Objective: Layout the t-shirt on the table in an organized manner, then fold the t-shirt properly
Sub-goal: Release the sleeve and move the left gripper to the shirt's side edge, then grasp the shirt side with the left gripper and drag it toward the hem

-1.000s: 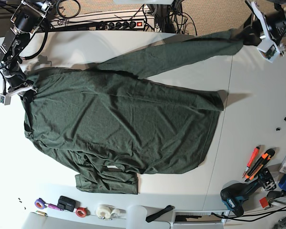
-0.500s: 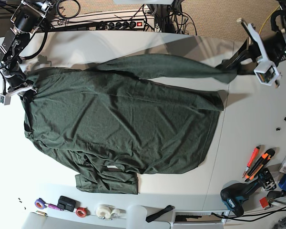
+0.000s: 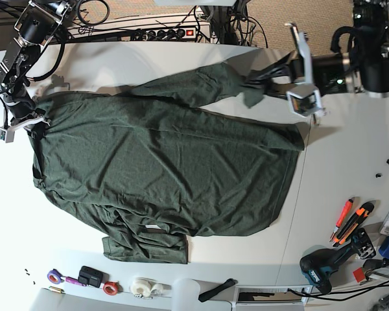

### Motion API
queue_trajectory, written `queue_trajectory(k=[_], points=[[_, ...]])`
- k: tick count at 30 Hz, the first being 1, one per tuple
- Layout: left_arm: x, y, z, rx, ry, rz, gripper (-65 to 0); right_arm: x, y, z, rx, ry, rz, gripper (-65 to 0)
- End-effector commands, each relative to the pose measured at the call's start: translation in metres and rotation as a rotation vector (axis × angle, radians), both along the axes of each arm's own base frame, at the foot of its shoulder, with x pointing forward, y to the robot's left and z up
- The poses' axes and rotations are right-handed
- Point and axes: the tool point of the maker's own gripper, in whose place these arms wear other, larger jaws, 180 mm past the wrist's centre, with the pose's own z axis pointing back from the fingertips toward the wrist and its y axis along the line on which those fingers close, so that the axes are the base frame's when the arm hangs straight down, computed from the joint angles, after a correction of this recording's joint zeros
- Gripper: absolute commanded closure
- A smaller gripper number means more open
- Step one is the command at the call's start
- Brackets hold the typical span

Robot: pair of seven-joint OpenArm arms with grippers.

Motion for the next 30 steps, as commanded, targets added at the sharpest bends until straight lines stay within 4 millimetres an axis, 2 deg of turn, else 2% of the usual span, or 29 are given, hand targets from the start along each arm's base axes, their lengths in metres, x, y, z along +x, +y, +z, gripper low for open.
queue_trajectory(k=[1,6,12,21,30], points=[[-0.001,-0.007,0.015,-0.041,-0.049,-0.034,0.0,-0.014,-0.009,-0.011,-0.027,0.105,-0.012,-11.0],[0.01,-0.024,0.043,-0.105,-0.16,-0.088,0.0,-0.014,-0.009,-0.01,-0.027,0.104,-0.012,-11.0],[0.033,-0.034,0.09,-0.21,-0.332,-0.091,0.0,-0.013,-0.008,-0.011,-0.025,0.102,-0.013,-11.0],[0.055,-0.038,0.147,-0.255,-0.571,-0.107,0.0,-0.013,-0.008,-0.011,-0.03,0.095,-0.013,-11.0],[0.073,-0.035,0.194,-0.259,-0.793,-0.064,0.0,-0.01,0.016,-0.025,0.017,0.073,-0.013,-11.0]])
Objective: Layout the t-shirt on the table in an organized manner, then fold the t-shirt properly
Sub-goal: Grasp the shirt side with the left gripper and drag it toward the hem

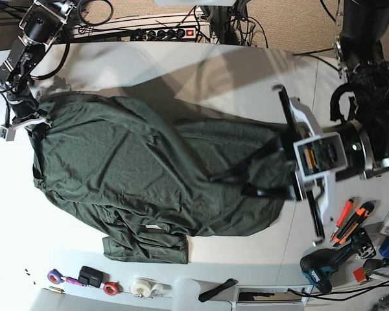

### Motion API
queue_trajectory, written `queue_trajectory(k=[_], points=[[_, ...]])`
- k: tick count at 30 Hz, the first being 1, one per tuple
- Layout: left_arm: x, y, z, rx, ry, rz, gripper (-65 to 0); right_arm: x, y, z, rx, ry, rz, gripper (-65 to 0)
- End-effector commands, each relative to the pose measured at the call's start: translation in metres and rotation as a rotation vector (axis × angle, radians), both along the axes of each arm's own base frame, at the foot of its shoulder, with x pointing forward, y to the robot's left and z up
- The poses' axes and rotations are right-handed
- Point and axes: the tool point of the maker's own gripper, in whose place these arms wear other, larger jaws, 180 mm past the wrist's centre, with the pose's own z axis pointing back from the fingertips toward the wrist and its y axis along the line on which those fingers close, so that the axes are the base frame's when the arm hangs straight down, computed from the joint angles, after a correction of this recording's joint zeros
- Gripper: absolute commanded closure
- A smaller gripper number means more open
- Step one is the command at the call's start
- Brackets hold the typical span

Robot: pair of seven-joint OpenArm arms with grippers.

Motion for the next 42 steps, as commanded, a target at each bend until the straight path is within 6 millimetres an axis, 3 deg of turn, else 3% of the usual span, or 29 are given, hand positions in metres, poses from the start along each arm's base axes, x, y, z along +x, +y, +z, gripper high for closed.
queue_trajectory(k=[1,9,16,23,27,33,37,42], points=[[-0.003,0.0,0.016,-0.034,-0.054,-0.01,0.0,-0.015,0.005,-0.022,-0.012,0.127,0.02,-11.0],[0.017,0.007,0.047,-0.101,-0.134,0.109,0.0,-0.013,0.007,-0.028,-0.047,0.143,-0.004,-11.0],[0.02,0.009,0.052,-0.121,-0.156,0.129,0.0,-0.016,0.006,-0.031,-0.06,0.17,0.002,-11.0],[0.072,0.027,0.053,-0.205,-0.026,0.191,0.0,-0.017,0.007,-0.032,-0.057,0.178,0.003,-11.0],[0.1,0.026,0.044,-0.171,0.027,0.215,0.0,-0.018,0.007,-0.033,-0.056,0.181,0.004,-11.0],[0.131,0.004,0.005,-0.074,0.138,0.217,0.0,-0.018,0.007,-0.033,-0.057,0.181,0.004,-11.0],[0.141,-0.005,-0.019,-0.017,0.185,0.225,0.0,-0.015,0.006,-0.029,-0.037,0.161,-0.003,-11.0],[0.145,-0.004,-0.027,0.005,0.21,0.24,0.0,-0.007,0.0,-0.01,0.009,0.09,-0.002,-11.0]])
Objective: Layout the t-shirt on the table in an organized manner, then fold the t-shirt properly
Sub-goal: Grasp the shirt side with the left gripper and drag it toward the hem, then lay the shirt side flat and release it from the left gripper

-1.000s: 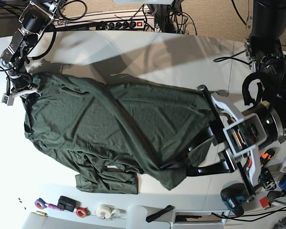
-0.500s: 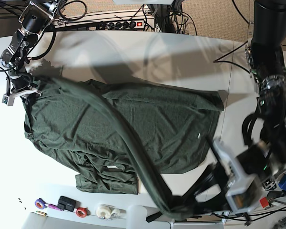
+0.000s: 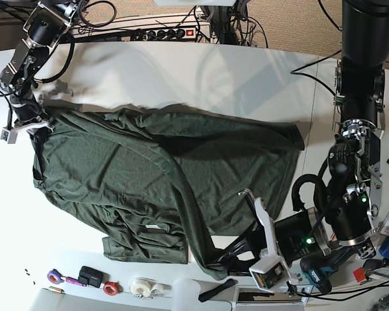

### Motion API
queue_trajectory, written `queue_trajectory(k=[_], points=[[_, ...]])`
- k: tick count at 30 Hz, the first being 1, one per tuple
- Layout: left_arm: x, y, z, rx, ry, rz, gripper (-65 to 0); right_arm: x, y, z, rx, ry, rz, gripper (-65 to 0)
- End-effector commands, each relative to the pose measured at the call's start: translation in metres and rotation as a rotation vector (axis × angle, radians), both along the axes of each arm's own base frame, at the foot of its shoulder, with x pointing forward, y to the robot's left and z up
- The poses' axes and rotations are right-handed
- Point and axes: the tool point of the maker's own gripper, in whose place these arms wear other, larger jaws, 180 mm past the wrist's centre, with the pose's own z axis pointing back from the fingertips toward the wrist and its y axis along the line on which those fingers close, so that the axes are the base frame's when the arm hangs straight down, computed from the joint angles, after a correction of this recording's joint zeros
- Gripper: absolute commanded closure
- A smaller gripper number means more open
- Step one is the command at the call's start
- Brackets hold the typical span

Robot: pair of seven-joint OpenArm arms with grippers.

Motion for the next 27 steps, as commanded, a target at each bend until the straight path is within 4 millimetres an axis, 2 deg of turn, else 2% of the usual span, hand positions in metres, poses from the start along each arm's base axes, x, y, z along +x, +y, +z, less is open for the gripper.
queue_trajectory(k=[1,5,10,13,20,24,27], points=[[0.0,0.001,0.019,-0.021,-0.045,-0.003,0.0,-0.011,0.0,-0.009,-0.007,0.09,0.038,-11.0],[0.002,0.005,0.003,0.051,0.004,0.018,0.0,-0.004,-0.004,0.013,-0.017,0.061,0.069,-11.0],[-0.007,0.004,-0.022,0.089,0.101,-0.013,0.0,0.011,0.006,0.045,-0.022,-0.03,0.118,-11.0],[-0.011,0.006,-0.042,0.123,0.154,-0.005,0.0,0.016,0.009,0.056,-0.03,-0.058,0.13,-11.0],[-0.025,0.022,-0.098,0.254,0.325,0.031,0.0,0.017,0.009,0.06,-0.041,-0.061,0.136,-11.0],[-0.029,0.031,-0.107,0.277,0.344,0.042,0.0,0.017,0.009,0.06,-0.041,-0.061,0.136,-11.0],[-0.028,0.045,-0.114,0.311,0.384,0.084,0.0,0.016,0.01,0.059,-0.04,-0.057,0.137,-11.0]])
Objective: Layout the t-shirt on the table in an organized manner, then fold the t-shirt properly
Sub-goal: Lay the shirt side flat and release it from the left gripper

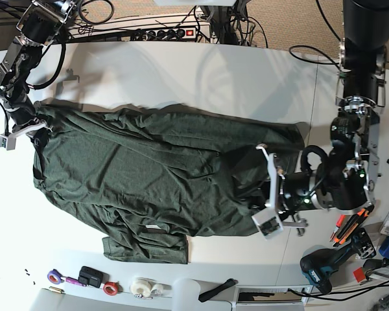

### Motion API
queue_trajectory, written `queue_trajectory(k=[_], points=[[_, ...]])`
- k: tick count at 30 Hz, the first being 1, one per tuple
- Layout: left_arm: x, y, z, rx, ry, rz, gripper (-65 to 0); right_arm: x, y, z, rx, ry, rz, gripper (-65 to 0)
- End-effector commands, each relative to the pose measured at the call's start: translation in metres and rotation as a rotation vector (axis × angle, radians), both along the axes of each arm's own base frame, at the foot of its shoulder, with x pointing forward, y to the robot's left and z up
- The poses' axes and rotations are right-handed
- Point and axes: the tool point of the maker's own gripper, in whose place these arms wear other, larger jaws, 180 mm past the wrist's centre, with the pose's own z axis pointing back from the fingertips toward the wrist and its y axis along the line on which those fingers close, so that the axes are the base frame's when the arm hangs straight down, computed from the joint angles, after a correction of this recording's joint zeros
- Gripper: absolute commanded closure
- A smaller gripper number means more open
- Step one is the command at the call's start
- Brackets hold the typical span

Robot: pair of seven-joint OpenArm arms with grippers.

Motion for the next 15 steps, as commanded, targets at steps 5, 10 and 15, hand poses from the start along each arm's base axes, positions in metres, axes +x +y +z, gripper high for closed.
queue_trajectory(k=[5,10,15], points=[[-0.006,0.028,-0.013,0.062,0.022,0.037,0.0,0.006,-0.011,0.016,-0.069,-0.018,0.011,-11.0],[-0.019,0.038,-0.046,0.096,0.066,0.077,0.0,0.005,-0.012,0.015,-0.079,-0.01,0.011,-11.0],[-0.025,0.049,-0.071,0.149,0.063,0.127,0.0,0.004,-0.012,0.014,-0.079,-0.006,0.012,-11.0]])
